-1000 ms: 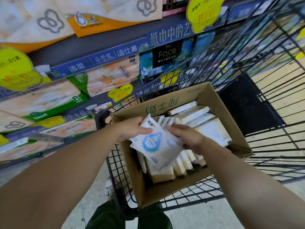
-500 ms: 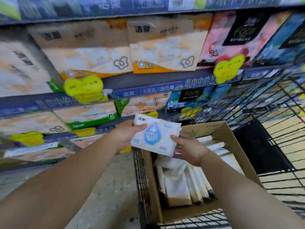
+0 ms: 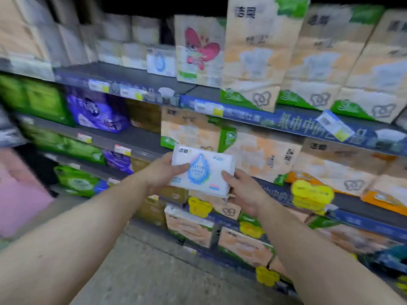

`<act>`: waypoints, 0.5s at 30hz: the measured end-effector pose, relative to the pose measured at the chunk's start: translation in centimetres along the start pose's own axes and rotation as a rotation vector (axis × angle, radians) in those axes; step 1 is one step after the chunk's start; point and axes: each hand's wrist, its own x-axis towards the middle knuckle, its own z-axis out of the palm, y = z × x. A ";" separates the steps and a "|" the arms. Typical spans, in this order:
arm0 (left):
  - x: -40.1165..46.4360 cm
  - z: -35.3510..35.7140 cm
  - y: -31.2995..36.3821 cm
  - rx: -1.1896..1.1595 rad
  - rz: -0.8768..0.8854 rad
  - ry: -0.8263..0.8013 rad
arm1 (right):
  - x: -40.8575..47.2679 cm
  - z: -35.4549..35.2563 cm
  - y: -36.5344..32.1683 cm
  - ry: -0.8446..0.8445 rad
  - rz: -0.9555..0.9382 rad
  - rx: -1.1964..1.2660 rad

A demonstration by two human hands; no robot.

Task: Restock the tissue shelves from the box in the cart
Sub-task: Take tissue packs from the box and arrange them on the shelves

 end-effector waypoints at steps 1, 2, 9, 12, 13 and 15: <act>-0.6 -3.1 0.8 0.018 0.024 0.036 | 1.1 2.9 -1.6 -0.020 -0.038 -0.005; -1.1 -5.9 1.5 0.028 0.040 0.077 | 2.1 5.6 -3.1 -0.040 -0.066 -0.004; -1.0 -19.8 4.4 -0.015 0.134 0.291 | 9.0 17.8 -10.4 -0.199 -0.224 -0.099; 1.4 -23.8 6.5 -0.001 0.176 0.311 | 12.6 20.3 -13.6 -0.194 -0.327 -0.153; 2.4 -24.8 7.5 0.005 0.198 0.317 | 13.9 21.0 -14.9 -0.181 -0.365 -0.157; 4.6 -26.7 9.7 0.035 0.246 0.354 | 16.8 21.8 -17.5 -0.151 -0.431 -0.174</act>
